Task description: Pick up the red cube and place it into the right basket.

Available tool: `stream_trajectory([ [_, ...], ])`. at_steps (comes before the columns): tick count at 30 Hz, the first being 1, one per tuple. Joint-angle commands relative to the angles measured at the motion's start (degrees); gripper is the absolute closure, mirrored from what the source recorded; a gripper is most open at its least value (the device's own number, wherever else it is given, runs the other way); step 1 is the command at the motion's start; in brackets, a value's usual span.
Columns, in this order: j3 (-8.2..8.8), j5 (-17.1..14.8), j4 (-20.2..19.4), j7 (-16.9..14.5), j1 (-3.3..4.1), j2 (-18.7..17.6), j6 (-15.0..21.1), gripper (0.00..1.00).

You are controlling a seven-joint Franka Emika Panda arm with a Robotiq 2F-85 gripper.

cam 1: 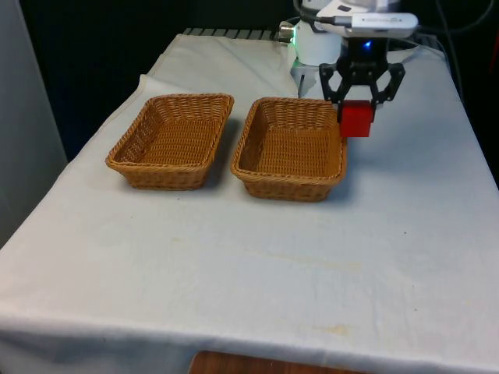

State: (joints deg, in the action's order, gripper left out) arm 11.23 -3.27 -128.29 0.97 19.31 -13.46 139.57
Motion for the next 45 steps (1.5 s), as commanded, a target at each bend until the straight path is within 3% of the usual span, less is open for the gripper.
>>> stream_trajectory([
  [1,0.4,0.57,0.17,-0.23,-0.17,-0.06,0.23,0.97],
  [14,4.47,1.55,0.97,-3.44,-0.29,0.11,0.0,0.97],
  [23,7.56,1.38,1.32,-7.39,-0.97,0.06,0.06,0.97],
  [24,7.56,1.55,1.15,-6.82,-0.63,0.11,0.0,0.97],
  [25,7.91,1.32,1.43,-7.85,-1.09,0.0,0.06,0.97],
  [32,10.26,0.97,2.12,-11.12,-1.72,-0.57,0.06,0.97],
  [33,10.43,1.43,1.83,-10.37,-1.26,-0.34,0.0,0.97],
  [34,10.6,0.92,2.18,-11.52,-1.78,-0.63,0.06,0.97],
  [42,13.29,0.57,3.27,-14.9,-2.29,-1.6,0.0,0.97],
  [43,13.58,1.2,3.09,-14.21,-1.83,-1.55,0.0,0.97],
  [44,13.58,0.52,3.38,-15.3,-2.41,-1.72,0.0,0.97],
  [45,14.21,0.46,3.67,-15.99,-2.52,-2.01,0.0,0.97],
])
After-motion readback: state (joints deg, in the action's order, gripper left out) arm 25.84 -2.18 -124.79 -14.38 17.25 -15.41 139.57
